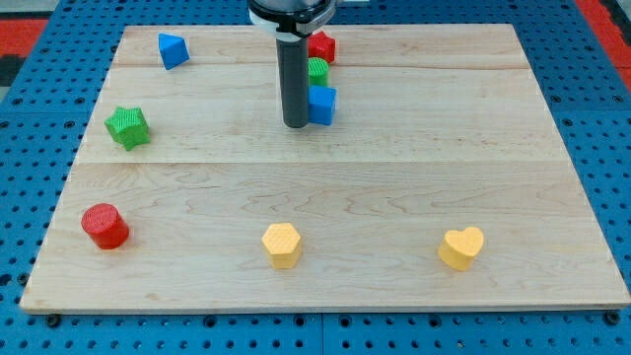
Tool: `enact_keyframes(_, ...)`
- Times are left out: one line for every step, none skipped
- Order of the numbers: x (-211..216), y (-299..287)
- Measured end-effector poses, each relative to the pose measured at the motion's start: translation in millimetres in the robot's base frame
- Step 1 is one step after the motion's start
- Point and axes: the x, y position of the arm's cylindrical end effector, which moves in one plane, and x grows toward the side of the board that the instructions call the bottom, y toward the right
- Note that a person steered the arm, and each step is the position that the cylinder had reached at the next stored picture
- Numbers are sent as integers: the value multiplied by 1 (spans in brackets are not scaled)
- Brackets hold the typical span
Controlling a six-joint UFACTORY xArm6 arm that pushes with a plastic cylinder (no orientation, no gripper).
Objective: Push the green star to the center of the board
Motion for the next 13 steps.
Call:
enact_keyframes(38,-15)
enact_keyframes(77,-101)
enact_keyframes(82,-213)
enact_keyframes(46,-278)
enact_keyframes(9,-259)
enact_keyframes(3,-199)
enact_keyframes(10,-138)
enact_keyframes(12,-86)
enact_keyframes(32,-113)
enact_keyframes(55,-114)
enact_keyframes(44,-66)
enact_keyframes(41,-35)
enact_keyframes(61,-36)
